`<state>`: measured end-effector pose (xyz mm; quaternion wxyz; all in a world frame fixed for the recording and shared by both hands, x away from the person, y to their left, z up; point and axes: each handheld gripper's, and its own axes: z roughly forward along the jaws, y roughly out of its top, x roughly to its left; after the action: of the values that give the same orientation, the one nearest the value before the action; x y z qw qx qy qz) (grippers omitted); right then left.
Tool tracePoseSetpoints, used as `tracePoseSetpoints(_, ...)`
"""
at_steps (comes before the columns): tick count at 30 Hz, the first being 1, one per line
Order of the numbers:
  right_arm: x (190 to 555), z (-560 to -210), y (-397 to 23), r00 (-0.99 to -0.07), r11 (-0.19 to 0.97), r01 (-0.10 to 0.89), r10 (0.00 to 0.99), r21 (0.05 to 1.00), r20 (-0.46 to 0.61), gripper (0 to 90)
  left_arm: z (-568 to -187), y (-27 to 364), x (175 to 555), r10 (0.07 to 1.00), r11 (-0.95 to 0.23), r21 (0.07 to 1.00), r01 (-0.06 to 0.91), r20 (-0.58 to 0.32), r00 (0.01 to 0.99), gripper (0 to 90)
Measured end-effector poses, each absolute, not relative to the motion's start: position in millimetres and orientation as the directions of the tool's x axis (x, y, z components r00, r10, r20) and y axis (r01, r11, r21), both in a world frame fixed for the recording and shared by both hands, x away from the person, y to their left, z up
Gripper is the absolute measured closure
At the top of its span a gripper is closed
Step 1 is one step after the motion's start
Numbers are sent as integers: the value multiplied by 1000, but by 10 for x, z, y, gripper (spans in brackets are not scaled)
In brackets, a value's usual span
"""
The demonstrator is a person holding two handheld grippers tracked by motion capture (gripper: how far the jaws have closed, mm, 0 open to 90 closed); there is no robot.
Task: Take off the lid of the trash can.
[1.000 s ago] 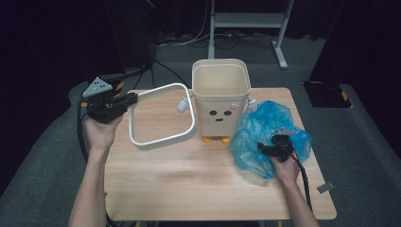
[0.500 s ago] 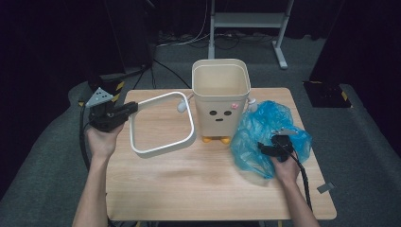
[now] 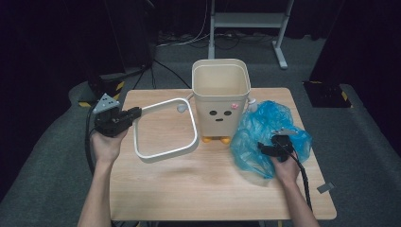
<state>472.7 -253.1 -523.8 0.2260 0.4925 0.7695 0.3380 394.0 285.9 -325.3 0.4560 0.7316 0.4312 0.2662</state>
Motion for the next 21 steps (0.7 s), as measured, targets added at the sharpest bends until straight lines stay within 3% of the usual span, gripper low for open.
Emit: tracePoseSetpoints(21, 4727, -5238, -2531, -413, 286, 605, 911, 743, -15, 267, -3466, 2854, 3885, 881, -206, 885, 417, -17, 473, 827)
